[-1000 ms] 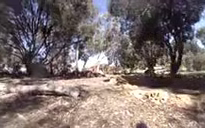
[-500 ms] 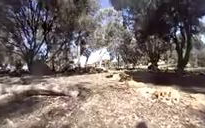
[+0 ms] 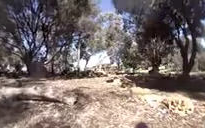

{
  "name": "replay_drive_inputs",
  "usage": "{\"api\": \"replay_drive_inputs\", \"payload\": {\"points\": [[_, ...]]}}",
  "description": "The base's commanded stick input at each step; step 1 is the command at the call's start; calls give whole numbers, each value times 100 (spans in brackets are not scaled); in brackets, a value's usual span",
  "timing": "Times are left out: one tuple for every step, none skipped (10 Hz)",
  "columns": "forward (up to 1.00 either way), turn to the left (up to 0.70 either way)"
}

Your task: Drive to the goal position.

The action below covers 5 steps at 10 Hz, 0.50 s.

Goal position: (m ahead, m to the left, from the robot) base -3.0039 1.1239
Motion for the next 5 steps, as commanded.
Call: {"api": "replay_drive_inputs", "payload": {"points": [[70, -15], [70, -24], [70, -9], [70, 0], [70, 0]]}}
